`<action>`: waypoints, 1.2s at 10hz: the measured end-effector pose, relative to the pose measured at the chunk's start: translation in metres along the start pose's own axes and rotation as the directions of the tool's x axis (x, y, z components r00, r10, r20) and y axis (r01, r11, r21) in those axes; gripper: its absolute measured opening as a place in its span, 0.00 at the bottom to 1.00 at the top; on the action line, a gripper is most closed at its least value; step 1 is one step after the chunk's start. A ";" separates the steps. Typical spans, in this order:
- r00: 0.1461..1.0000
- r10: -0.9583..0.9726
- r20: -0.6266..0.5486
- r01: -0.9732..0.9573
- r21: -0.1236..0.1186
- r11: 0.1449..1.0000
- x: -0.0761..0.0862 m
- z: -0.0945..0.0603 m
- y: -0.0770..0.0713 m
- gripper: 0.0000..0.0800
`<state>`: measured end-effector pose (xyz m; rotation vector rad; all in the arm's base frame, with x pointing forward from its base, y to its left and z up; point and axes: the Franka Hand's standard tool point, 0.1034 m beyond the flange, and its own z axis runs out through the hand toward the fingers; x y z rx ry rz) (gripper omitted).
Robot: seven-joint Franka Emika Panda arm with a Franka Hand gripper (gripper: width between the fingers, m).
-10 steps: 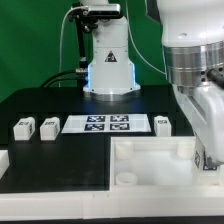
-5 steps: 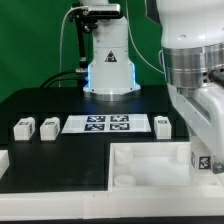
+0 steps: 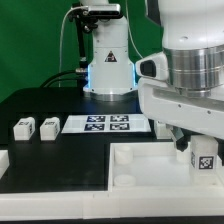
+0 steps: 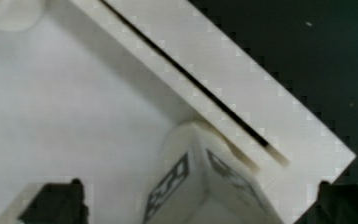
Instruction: Assemble one leg
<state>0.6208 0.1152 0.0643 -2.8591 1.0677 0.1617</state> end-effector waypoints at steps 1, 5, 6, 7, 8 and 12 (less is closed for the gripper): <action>0.977 -0.212 -0.022 0.212 -0.019 0.977 0.000 -0.005 -0.002 0.81; 0.836 -0.547 -0.038 0.547 -0.027 0.837 0.007 -0.003 0.002 0.81; 0.856 -0.516 -0.038 0.515 -0.026 0.857 0.007 -0.002 0.002 0.65; 0.864 -0.501 -0.038 0.501 -0.025 0.865 0.007 -0.002 0.002 0.65; 0.907 -0.418 -0.039 0.418 -0.019 0.908 0.006 -0.002 0.002 0.47; 0.998 0.045 -0.041 -0.045 0.017 0.999 0.008 -0.001 -0.002 0.36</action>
Offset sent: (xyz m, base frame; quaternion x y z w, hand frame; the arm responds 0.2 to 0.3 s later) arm 0.0028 -0.0013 -0.0016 -0.0017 0.0285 -0.3204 0.9469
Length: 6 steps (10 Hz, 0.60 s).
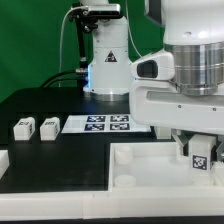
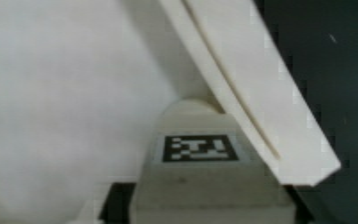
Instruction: Assemble one leg
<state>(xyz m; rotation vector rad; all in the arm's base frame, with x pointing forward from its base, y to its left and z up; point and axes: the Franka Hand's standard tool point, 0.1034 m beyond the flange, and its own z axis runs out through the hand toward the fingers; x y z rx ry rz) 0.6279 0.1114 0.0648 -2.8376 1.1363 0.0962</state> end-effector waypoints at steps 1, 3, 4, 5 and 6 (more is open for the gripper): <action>0.989 0.149 0.009 -0.149 -0.011 0.989 -0.001 0.000 -0.001 0.36; 0.904 0.428 0.018 -0.428 -0.024 0.904 -0.003 0.000 -0.004 0.36; 0.854 0.520 0.029 -0.519 -0.021 0.854 -0.002 0.000 -0.003 0.36; 0.773 0.633 0.038 -0.633 -0.020 0.774 -0.002 0.000 -0.004 0.36; 0.701 0.712 0.043 -0.711 -0.021 0.702 -0.001 -0.001 -0.003 0.36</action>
Offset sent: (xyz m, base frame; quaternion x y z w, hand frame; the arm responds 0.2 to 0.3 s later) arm 0.0175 0.0054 0.0011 0.0498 -0.0128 0.2953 0.9540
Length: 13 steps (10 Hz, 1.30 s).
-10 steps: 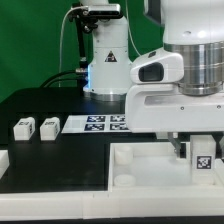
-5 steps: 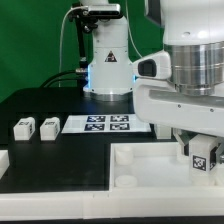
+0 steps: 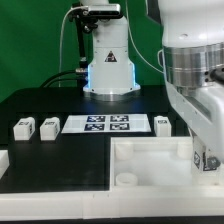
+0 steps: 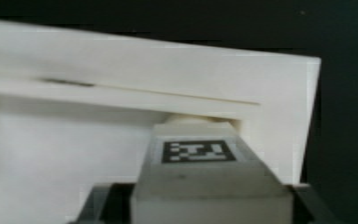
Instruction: Assemble one leg
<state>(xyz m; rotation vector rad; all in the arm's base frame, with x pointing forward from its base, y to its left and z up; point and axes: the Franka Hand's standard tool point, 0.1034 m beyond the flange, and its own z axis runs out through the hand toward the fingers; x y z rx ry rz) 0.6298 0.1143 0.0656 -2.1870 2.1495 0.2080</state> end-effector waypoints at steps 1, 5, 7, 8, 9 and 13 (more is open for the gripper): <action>0.998 0.068 0.005 -0.068 0.001 0.998 0.000 0.000 0.000 0.36; 0.927 0.375 0.007 -0.376 0.006 0.927 0.001 -0.001 -0.001 0.36; 0.926 0.378 0.000 -0.378 0.009 0.926 0.002 -0.002 -0.001 0.37; 0.931 0.365 -0.001 -0.365 0.009 0.931 0.001 -0.002 -0.001 0.37; 0.937 0.348 -0.002 -0.348 0.006 0.937 0.001 0.000 0.000 0.37; 0.958 0.287 0.003 -0.287 0.006 0.958 0.000 -0.003 0.005 0.79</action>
Offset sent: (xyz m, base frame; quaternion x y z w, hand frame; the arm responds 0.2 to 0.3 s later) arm 0.0048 -0.0089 -0.0044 0.0312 0.0073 0.1893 0.9814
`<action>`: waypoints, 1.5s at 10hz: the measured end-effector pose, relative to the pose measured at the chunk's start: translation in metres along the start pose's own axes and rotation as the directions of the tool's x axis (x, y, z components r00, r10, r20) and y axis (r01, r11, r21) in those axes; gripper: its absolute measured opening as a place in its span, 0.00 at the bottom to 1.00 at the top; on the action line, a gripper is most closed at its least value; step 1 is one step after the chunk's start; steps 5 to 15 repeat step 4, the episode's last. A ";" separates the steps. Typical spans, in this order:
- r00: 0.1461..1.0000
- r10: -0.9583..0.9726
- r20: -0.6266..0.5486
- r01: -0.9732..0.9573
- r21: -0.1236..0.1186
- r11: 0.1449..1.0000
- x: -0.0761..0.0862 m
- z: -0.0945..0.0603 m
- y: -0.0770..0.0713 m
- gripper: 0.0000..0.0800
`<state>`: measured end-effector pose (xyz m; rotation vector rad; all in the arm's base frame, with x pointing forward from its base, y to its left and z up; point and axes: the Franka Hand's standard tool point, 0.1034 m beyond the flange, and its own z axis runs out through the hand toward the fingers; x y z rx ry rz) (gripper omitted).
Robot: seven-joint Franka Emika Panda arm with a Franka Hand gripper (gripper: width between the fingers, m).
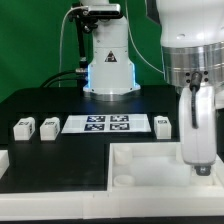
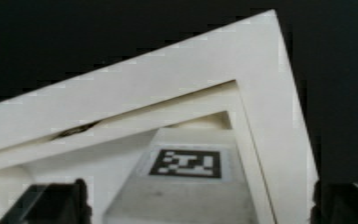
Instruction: Assemble one leg
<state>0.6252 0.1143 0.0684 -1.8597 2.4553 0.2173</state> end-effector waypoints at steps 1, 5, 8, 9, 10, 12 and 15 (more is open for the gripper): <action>1.000 -0.027 0.008 0.027 -0.005 1.000 -0.001 -0.005 0.007 0.81; 0.999 -0.052 0.012 0.052 -0.026 0.998 -0.002 -0.011 0.018 0.81; 0.999 -0.052 0.012 0.052 -0.026 0.998 -0.002 -0.011 0.018 0.81; 0.999 -0.052 0.012 0.052 -0.026 0.998 -0.002 -0.011 0.018 0.81; 0.999 -0.052 0.012 0.052 -0.026 0.998 -0.002 -0.011 0.018 0.81; 0.999 -0.052 0.012 0.052 -0.026 0.998 -0.002 -0.011 0.018 0.81; 0.999 -0.052 0.012 0.052 -0.026 0.998 -0.002 -0.011 0.018 0.81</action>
Offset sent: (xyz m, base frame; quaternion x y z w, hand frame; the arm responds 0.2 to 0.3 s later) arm 0.0000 0.0000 0.0000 0.0000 0.0000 0.0000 1.0000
